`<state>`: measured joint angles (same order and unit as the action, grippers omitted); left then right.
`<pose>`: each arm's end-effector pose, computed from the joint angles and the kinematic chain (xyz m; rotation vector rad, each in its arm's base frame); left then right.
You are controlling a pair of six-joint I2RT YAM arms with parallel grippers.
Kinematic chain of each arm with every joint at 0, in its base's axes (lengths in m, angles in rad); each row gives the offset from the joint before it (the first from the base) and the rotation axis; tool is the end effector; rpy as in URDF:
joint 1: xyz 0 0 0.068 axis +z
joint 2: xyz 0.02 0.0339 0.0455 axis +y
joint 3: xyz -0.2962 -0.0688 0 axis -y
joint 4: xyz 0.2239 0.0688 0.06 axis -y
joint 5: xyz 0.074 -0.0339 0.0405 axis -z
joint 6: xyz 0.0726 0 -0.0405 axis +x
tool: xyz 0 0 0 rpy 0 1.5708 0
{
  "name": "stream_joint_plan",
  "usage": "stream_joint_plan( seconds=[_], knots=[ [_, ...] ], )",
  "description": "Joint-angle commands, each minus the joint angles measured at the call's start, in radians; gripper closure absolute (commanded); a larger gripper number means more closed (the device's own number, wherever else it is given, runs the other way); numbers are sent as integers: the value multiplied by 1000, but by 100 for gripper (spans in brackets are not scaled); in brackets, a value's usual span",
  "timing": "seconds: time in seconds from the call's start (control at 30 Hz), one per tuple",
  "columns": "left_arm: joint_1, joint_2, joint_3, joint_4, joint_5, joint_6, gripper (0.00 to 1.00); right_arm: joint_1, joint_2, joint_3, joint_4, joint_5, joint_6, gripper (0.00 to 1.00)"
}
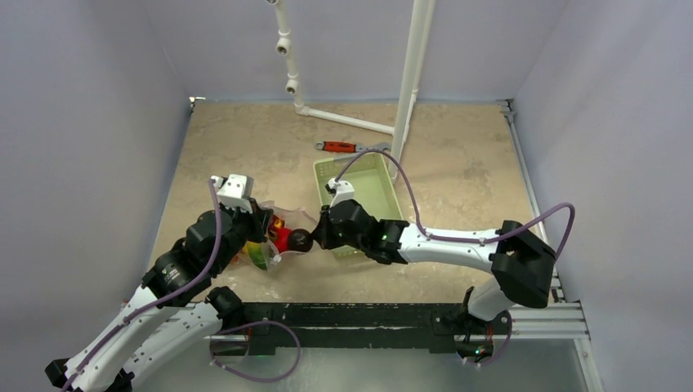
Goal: Place the food in the zip-top bag and seal the zipper
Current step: Adjust the zipper food storage bag at the center of the board.
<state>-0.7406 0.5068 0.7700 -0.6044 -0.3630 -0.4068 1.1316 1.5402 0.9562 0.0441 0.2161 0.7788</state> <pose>0.0877 -0.0453 0.3260 0.0727 1.9111 -0.4345 0.1651 0.3148 0.2617 -0.2565 2.2198 0.8919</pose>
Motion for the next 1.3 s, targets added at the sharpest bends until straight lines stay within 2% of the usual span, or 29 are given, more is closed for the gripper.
stream_joint_plan(
  seconds=[0.0,0.37,0.63,0.83,1.03,1.13,1.27],
  knots=[
    [-2,-14,7,21,-19,-19,100,-4,-70,36,7,27,0,100],
    [-2,-56,214,-155,2,-81,100,-4,-194,209,-121,68,-116,100],
    [-2,-59,323,-256,-4,-113,100,-4,-207,381,-208,103,-215,100],
    [-2,-53,272,-275,-32,-187,100,-4,-173,291,-189,45,-211,100],
    [-2,-39,111,-193,61,-280,100,-5,-133,173,-142,25,-177,100],
    [-3,-25,104,-154,86,-280,100,-4,-139,200,-160,69,-184,100],
    [-3,13,215,-134,82,-234,100,-3,-166,313,-215,114,-223,100]
  ],
)
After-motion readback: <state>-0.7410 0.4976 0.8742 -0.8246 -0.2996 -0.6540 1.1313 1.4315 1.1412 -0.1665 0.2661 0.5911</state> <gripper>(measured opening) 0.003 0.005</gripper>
